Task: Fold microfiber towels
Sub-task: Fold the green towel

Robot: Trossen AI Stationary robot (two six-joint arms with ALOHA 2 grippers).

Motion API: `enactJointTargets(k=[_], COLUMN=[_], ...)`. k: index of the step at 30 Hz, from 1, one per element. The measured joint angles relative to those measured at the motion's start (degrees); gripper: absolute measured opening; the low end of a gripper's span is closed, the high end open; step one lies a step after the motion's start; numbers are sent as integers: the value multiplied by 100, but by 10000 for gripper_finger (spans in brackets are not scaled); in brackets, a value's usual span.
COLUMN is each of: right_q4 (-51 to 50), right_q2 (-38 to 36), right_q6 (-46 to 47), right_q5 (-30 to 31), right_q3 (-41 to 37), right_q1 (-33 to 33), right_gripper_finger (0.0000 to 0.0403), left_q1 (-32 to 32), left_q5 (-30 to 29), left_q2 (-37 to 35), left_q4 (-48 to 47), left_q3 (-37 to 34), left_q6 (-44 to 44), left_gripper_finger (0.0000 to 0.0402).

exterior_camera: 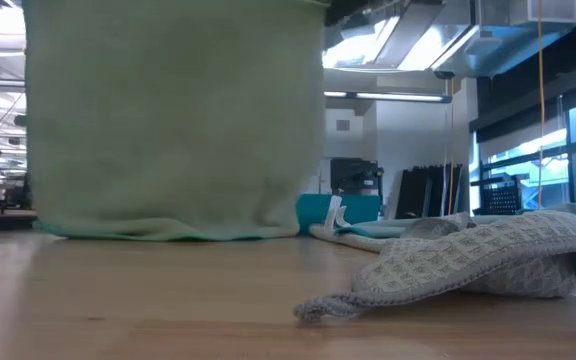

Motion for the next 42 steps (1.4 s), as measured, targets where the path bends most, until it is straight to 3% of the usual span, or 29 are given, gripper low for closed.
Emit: enactJointTargets(k=[4, 11, 18, 21, 27, 28, 30, 33, 36, 42], right_q4=[-999, -1686, -1552, -1561, -956, -705, -74, 1043, 1780, 1576], right_q2=[-5, -15, -15, -15, -15, -15, -15, -15, -15, -23], right_q6=[778, 1700, 1568, 1522, 605, 311, -410, -1278, -1835, -1785], right_q5=[-659, -2610, -3127, -2579, 493, 974, 1526, 1657, 1677, 1612], right_q3=[0, 0, 0, 1, 44, 46, 46, 46, 52, 52], right_q1=[377, 917, 1438, 1481, 1159, 1043, 751, 276, -37, -94], right_gripper_finger=[7, 7, 7, 7, 7, 7, 7, 7, 7, 7], left_q1=[-549, -1579, -2203, -2287, -2310, -2303, -2201, -2165, -2102, -2299], left_q5=[78, -240, -335, -760, -2012, -2200, -2511, -2959, -3019, -2941], left_q2=[313, 1103, 1958, 2090, 2118, 2066, 1723, 1373, 1223, 1061], left_q4=[820, 2588, 3516, 3036, -282, -339, 75, -231, -233, -265], left_q3=[-323, -391, -349, -122, 854, 957, 949, 1245, 1323, 1371], left_q6=[-405, -577, -854, -1037, -1827, -1859, -1050, -1084, -907, -1246], left_gripper_finger=[0, 0, 0, 0, 0, 0, 0, 0, 0, 0])
